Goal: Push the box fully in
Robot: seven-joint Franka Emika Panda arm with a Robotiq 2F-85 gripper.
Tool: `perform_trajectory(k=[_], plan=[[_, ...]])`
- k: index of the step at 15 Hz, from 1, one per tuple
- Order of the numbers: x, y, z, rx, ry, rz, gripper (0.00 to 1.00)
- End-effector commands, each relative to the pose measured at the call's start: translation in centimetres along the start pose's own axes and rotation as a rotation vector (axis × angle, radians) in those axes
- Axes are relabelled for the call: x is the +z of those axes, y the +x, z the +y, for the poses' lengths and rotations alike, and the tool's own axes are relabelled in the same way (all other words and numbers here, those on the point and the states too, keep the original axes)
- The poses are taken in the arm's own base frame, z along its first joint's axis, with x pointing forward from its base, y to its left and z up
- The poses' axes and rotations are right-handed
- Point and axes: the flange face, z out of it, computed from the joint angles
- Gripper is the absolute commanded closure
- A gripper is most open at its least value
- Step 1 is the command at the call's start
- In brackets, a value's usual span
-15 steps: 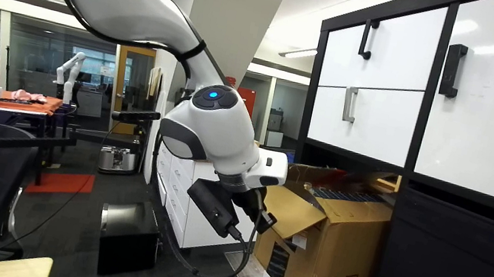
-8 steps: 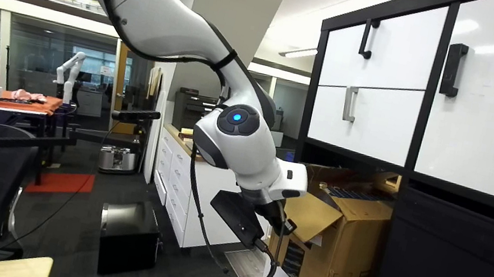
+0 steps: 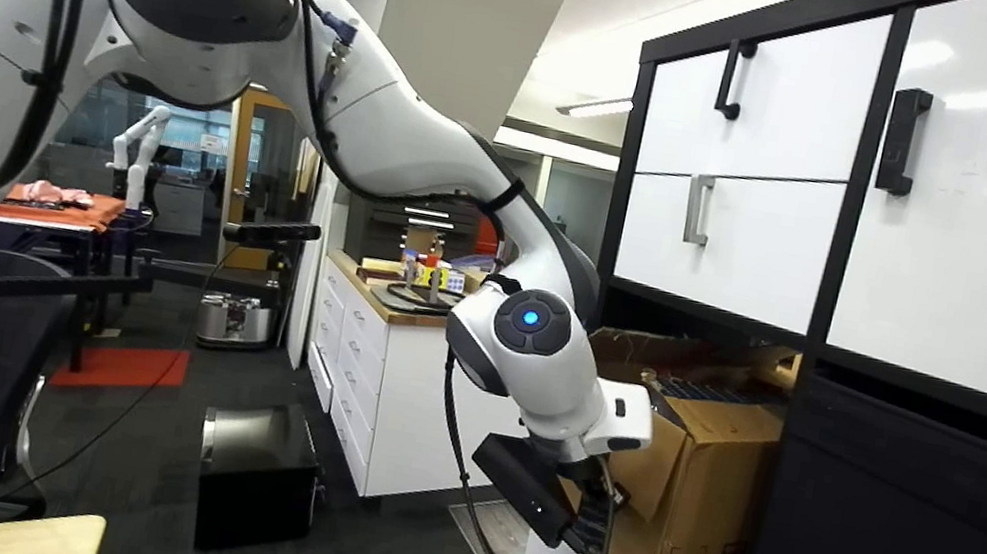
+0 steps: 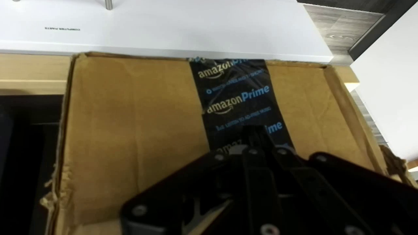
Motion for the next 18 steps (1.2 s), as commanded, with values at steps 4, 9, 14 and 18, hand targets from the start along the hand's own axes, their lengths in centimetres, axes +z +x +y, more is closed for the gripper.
perform_trajectory(k=[4, 9, 14, 18], plan=[[2.4, 3.9, 1.3, -0.024, -0.013, 0.099, 0.96], [3.5, 5.3, 1.5, -0.027, -0.025, 0.125, 0.96], [1.6, 4.5, 2.2, -0.012, -0.064, 0.031, 0.64], [-1.5, 3.6, 3.0, 0.043, -0.080, -0.079, 0.38]])
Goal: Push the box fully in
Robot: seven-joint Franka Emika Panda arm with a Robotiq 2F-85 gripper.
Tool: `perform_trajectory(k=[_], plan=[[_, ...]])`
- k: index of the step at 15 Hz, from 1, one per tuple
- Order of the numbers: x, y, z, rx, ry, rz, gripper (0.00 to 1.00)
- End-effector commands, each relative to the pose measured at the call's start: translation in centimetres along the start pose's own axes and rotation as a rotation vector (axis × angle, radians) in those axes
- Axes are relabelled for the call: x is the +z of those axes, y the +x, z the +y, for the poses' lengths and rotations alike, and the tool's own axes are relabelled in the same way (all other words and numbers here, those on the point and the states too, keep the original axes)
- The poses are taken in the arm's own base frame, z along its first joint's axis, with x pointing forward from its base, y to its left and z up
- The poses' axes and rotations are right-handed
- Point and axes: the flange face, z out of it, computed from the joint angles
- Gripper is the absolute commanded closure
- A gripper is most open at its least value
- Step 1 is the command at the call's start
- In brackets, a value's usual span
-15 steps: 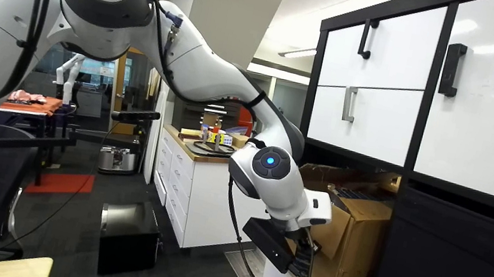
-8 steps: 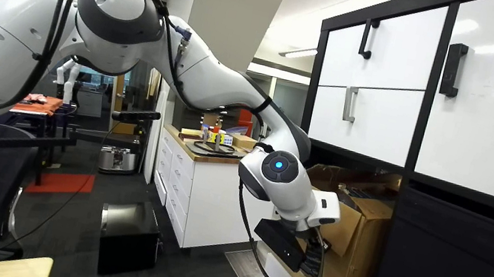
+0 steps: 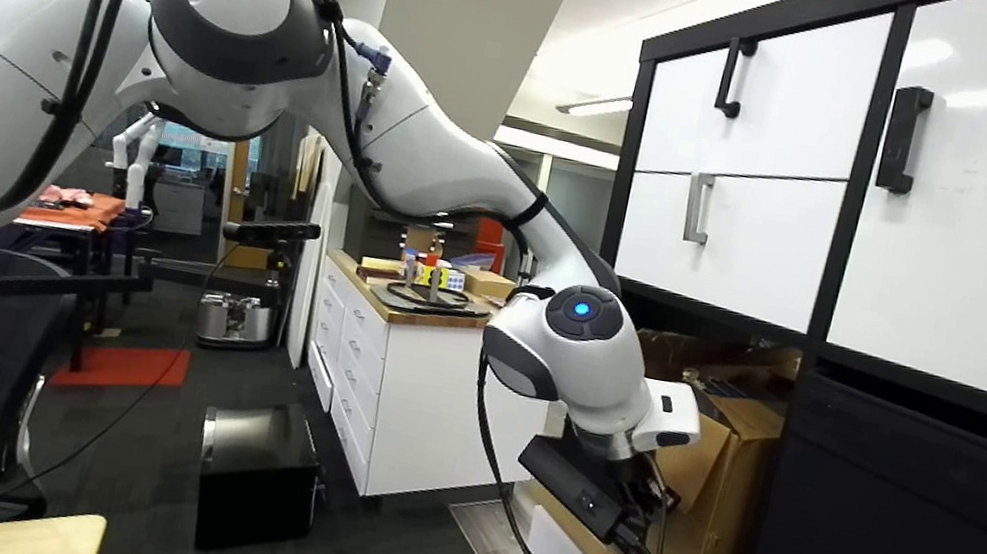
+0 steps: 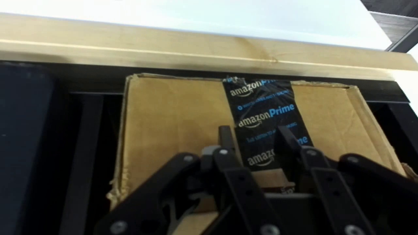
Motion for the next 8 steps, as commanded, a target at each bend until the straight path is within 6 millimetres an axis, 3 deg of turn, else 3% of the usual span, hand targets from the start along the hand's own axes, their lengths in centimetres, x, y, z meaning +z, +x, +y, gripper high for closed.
perform_trajectory(k=[1, 5, 8], plan=[[-4.5, -0.9, 1.0, 0.078, -0.011, -0.071, 0.32], [-7.7, -1.9, 2.1, 0.165, -0.083, -0.170, 0.06], [-9.7, -2.8, 2.2, 0.232, -0.135, -0.254, 0.00]])
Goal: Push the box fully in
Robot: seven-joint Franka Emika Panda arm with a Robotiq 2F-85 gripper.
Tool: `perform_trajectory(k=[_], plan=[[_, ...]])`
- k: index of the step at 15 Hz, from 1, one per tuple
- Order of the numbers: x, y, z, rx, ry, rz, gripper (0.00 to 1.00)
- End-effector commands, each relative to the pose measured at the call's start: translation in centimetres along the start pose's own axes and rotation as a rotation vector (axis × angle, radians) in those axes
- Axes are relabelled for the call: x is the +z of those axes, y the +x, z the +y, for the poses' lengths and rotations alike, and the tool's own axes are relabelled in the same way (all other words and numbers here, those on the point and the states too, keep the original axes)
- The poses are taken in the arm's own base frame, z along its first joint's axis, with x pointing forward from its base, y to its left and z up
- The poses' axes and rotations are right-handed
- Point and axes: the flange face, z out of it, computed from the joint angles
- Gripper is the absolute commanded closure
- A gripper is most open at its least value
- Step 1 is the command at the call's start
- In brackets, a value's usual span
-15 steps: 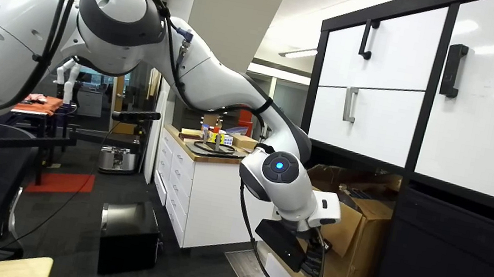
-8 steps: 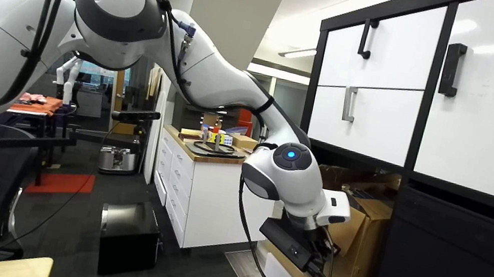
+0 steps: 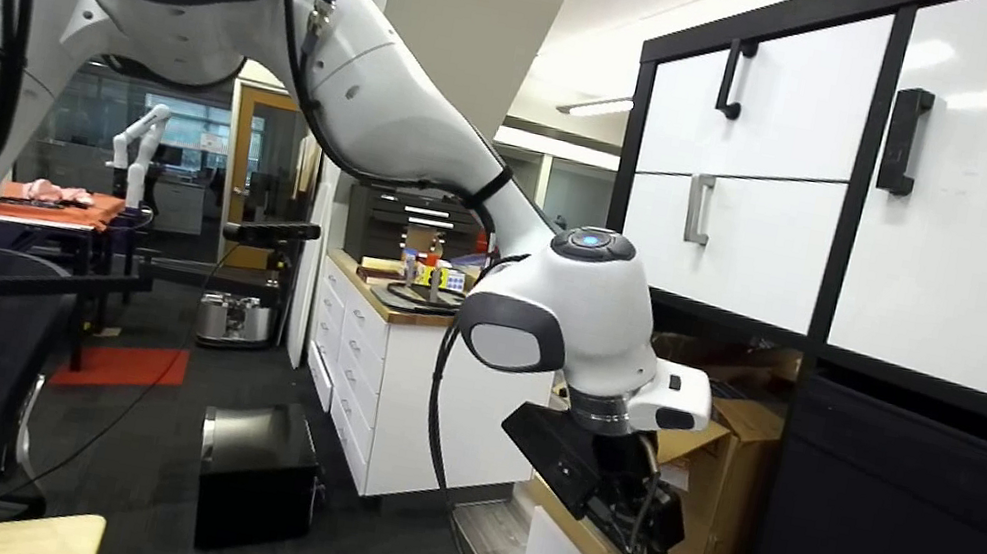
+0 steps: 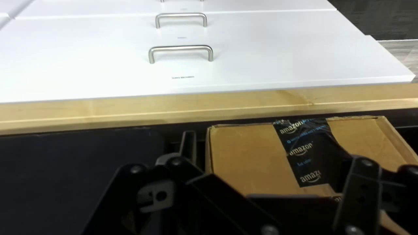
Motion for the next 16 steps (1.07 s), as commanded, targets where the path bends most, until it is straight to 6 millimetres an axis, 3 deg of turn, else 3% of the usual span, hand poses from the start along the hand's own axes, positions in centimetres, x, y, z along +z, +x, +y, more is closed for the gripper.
perform_trajectory(k=[1, 11, 16], plan=[[-2.9, -2.4, 0.0, 0.096, -0.021, -0.100, 0.00], [-7.5, -3.7, -1.3, 0.169, -0.074, -0.286, 0.00], [-8.4, -3.3, -1.6, 0.140, -0.103, -0.278, 0.00]])
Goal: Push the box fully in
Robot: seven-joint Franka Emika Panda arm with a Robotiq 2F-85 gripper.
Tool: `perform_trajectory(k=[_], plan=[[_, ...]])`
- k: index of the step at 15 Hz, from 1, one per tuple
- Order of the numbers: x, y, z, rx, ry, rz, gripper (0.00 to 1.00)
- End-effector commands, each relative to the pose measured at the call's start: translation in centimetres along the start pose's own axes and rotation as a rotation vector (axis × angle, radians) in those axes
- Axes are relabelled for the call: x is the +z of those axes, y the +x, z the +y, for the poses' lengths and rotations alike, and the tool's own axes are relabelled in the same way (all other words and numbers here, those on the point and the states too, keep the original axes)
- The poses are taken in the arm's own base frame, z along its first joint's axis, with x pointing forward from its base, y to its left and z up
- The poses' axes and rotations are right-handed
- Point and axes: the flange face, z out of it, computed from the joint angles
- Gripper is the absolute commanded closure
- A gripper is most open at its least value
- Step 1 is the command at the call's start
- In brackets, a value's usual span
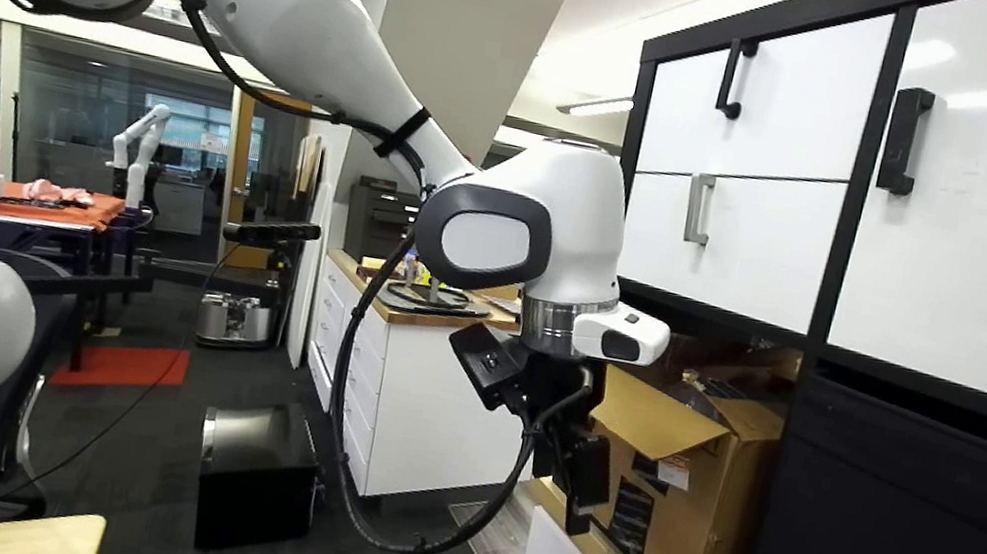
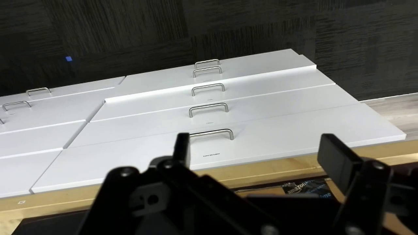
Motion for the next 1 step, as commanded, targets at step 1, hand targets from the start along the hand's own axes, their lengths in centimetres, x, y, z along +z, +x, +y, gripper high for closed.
perform_trajectory(k=[1], plan=[[-0.08, -0.13, -0.10, -0.002, 0.001, -0.001, 0.00]])
